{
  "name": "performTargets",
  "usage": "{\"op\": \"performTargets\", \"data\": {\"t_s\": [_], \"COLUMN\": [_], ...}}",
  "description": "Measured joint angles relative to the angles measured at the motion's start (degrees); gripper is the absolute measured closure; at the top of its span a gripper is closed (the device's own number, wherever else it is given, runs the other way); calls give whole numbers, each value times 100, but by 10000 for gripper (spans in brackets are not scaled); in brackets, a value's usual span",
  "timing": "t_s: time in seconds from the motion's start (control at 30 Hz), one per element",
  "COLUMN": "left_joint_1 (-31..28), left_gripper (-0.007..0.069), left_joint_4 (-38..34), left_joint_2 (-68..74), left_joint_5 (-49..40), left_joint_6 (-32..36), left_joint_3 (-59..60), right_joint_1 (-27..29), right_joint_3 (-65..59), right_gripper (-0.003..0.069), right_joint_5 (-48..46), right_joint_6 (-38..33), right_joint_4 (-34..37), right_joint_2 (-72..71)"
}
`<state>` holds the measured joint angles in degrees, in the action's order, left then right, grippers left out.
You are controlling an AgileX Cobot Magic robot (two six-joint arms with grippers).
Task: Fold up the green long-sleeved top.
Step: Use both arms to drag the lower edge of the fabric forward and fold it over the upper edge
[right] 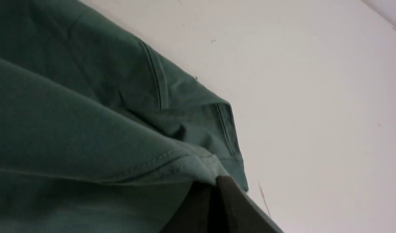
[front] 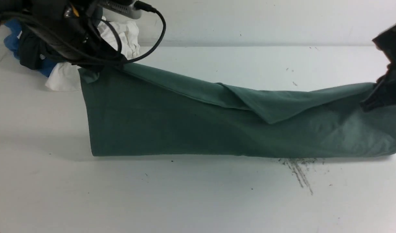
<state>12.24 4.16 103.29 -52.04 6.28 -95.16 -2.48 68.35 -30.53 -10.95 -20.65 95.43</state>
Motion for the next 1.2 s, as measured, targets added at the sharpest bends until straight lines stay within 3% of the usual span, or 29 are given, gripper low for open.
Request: {"op": "performTargets", "data": {"t_s": [0.27,0.43,0.6,0.67,0.77,0.87,0.93,1.0,1.03,1.2], "left_joint_1": [-183,-203,-203,-191,-141,-14,212,318,436,789], "left_gripper": [616,510,289,227,211,250,334,382,449,607], "left_joint_4": [5,34,40,44,-35,-193,-534,-710,-924,-1619], "left_joint_2": [2181,3143,3248,3169,2999,2816,2742,2751,2802,3034], "left_joint_5": [221,-304,-419,-503,-728,-1019,-1461,-1662,-1831,-1882], "left_joint_6": [-562,-628,-628,-628,-628,-376,6,186,420,953], "left_joint_3": [-1607,-2487,-3152,-3451,-3719,-3818,-3845,-3845,-3826,-3797], "right_joint_1": [0,0,0,0,0,-20,-69,-100,-168,-470], "right_joint_3": [1055,1341,1651,1779,1888,1924,1924,1924,1924,1924], "right_gripper": [659,578,424,396,398,428,482,515,562,662], "right_joint_5": [99,42,-243,-471,-832,-1276,-1750,-1969,-2236,-2367], "right_joint_6": [252,656,1038,1095,863,386,-385,-787,-1322,-2415], "right_joint_4": [-64,-59,138,490,1183,1842,2690,3046,3624,5057], "right_joint_2": [1558,1915,1712,1511,1258,1180,1310,1435,1625,2346]}}
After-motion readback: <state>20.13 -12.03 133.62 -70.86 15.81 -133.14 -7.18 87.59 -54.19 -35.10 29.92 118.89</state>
